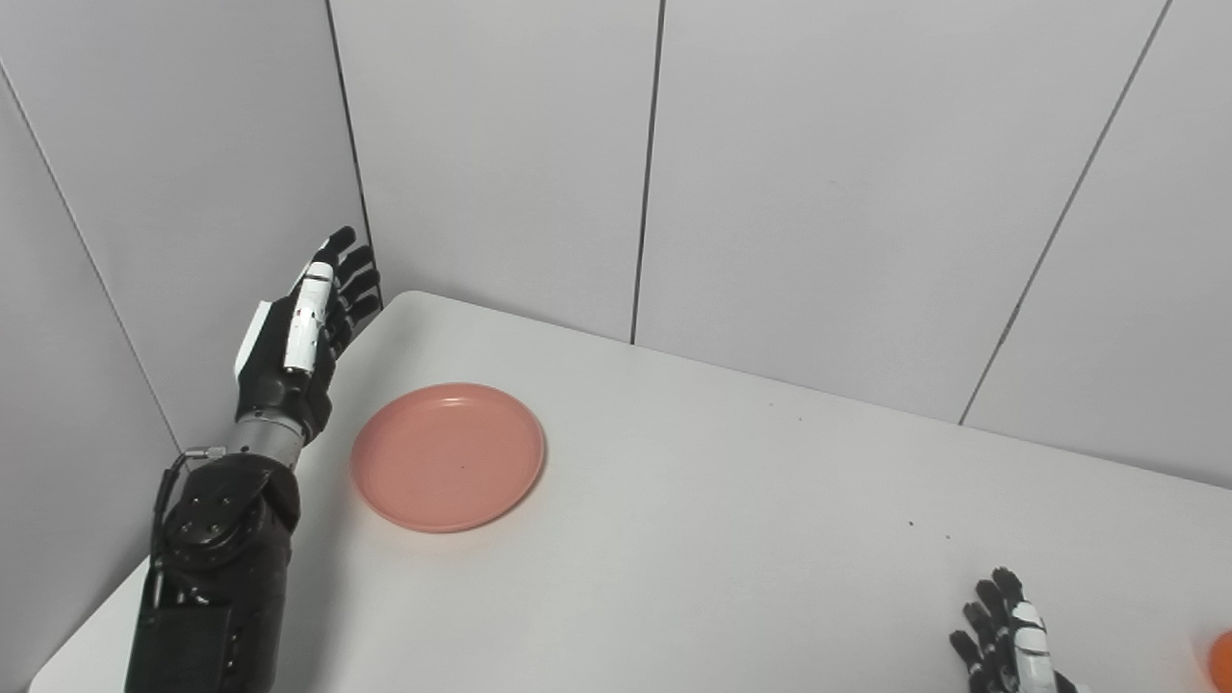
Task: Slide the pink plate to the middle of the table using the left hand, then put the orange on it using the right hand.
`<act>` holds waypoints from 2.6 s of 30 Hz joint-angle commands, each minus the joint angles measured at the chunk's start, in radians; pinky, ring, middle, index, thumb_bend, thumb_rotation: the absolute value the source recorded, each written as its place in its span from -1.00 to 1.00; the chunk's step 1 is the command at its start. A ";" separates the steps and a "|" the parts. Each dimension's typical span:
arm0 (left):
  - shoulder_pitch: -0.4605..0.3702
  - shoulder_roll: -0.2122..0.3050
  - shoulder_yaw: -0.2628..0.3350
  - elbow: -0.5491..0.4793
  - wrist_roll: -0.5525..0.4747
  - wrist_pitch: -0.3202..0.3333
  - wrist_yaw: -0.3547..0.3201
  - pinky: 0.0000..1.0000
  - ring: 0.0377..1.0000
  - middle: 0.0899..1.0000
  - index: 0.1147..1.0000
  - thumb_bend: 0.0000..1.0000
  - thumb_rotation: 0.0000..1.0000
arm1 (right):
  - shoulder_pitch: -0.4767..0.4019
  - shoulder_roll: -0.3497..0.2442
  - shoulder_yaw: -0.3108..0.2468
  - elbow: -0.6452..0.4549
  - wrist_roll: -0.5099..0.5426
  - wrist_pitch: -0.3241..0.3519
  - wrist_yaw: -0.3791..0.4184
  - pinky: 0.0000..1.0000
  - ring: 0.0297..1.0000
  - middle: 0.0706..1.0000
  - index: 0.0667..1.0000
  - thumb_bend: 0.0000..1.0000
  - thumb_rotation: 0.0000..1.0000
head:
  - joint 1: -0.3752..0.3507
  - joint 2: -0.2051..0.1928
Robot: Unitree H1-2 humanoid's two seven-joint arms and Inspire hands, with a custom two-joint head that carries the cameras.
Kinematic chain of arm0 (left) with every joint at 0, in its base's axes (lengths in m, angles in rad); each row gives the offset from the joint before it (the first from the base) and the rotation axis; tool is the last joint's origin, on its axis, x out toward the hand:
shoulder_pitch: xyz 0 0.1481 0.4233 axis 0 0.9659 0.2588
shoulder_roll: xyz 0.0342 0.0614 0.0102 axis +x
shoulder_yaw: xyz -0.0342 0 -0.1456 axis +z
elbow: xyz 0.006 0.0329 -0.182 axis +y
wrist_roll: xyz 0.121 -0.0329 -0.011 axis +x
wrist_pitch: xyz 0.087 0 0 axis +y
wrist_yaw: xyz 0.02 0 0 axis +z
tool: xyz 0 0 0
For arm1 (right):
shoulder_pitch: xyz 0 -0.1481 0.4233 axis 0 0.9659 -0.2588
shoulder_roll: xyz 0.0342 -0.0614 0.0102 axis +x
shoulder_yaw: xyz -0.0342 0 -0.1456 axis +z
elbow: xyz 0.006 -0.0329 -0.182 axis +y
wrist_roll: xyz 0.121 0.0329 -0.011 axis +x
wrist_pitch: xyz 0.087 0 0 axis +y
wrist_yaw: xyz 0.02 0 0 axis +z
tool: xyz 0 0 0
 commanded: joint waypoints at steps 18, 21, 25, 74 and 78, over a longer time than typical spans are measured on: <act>0.014 0.042 0.034 0.065 -0.049 -0.019 0.009 0.84 0.84 0.83 0.78 -0.45 1.00 | -0.022 -0.008 -0.002 -0.047 -0.007 0.009 0.002 1.00 1.00 1.00 1.00 -0.59 1.00 | 0.007 0.021; 0.019 0.040 0.035 0.082 -0.056 -0.030 0.000 0.86 0.86 0.85 0.80 -0.44 1.00 | -0.023 -0.009 -0.004 -0.046 0.000 0.010 0.005 1.00 1.00 1.00 1.00 -0.58 1.00 | 0.008 0.022; 0.024 0.037 0.033 0.099 -0.058 -0.028 0.006 0.87 0.85 0.85 0.81 -0.43 1.00 | -0.024 -0.008 -0.006 -0.046 0.003 0.008 0.004 1.00 1.00 1.00 1.00 -0.59 1.00 | 0.010 0.024; 0.006 0.045 -0.012 0.438 -0.131 -0.142 -0.055 0.91 0.88 0.86 0.84 -0.39 1.00 | -0.032 -0.023 -0.006 -0.065 0.001 0.034 0.007 1.00 1.00 1.00 1.00 -0.59 1.00 | 0.016 0.055; -0.003 0.044 -0.028 0.465 -0.131 -0.152 -0.067 0.91 0.88 0.87 0.83 -0.35 1.00 | -0.033 -0.022 -0.006 -0.065 -0.002 0.033 0.005 1.00 1.00 1.00 1.00 -0.59 1.00 | 0.015 0.057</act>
